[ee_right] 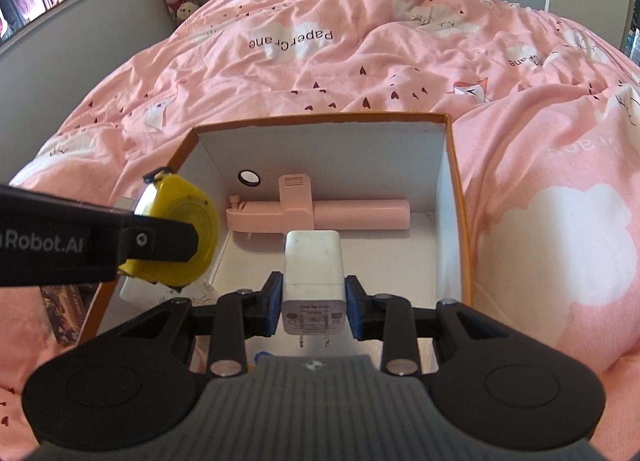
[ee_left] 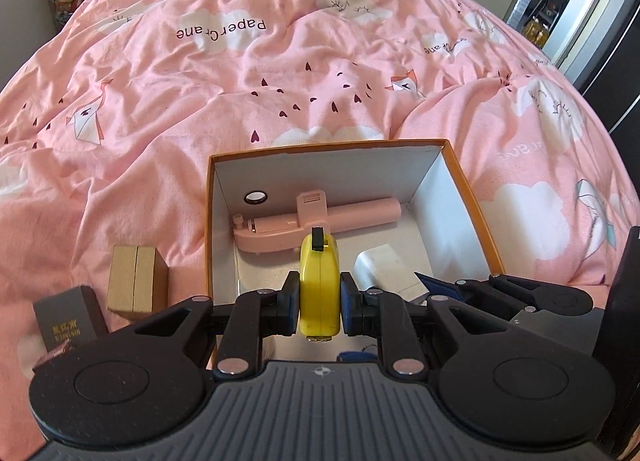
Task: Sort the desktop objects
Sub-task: 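Lift the tape measure and charger and carry them over the box, then lower the tape measure and charger into the box and open both grippers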
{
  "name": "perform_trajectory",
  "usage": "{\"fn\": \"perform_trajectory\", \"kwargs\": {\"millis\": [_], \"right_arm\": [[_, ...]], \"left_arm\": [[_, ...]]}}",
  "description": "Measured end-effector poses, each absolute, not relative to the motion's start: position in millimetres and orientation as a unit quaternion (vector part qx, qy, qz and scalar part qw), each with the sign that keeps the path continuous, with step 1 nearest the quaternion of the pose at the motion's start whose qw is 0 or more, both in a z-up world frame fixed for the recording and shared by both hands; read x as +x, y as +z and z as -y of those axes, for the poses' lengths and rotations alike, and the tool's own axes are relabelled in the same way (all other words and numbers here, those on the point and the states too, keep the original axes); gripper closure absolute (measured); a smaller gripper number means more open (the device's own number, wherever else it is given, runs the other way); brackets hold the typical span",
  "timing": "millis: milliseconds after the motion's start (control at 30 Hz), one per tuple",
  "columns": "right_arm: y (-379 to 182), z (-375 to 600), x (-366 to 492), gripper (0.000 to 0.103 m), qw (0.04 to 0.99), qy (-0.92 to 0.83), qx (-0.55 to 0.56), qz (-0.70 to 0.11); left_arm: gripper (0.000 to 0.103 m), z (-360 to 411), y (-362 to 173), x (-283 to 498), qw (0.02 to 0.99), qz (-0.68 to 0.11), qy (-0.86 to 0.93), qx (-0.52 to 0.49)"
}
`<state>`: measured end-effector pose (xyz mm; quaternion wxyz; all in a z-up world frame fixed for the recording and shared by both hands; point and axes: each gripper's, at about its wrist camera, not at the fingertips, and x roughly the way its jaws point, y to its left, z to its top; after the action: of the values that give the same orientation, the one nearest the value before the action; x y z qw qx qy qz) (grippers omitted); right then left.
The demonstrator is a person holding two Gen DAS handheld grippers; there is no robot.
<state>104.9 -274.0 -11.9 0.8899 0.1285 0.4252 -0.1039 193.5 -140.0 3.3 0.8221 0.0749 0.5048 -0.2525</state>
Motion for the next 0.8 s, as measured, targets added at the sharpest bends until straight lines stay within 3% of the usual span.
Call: {"fn": "perform_trajectory", "kwargs": {"millis": [800], "right_arm": [[-55,287,147,0.069,0.86,-0.056,0.161,-0.481]], "left_arm": [[0.081,174,-51,246,0.772,-0.572,-0.219,0.171]]}}
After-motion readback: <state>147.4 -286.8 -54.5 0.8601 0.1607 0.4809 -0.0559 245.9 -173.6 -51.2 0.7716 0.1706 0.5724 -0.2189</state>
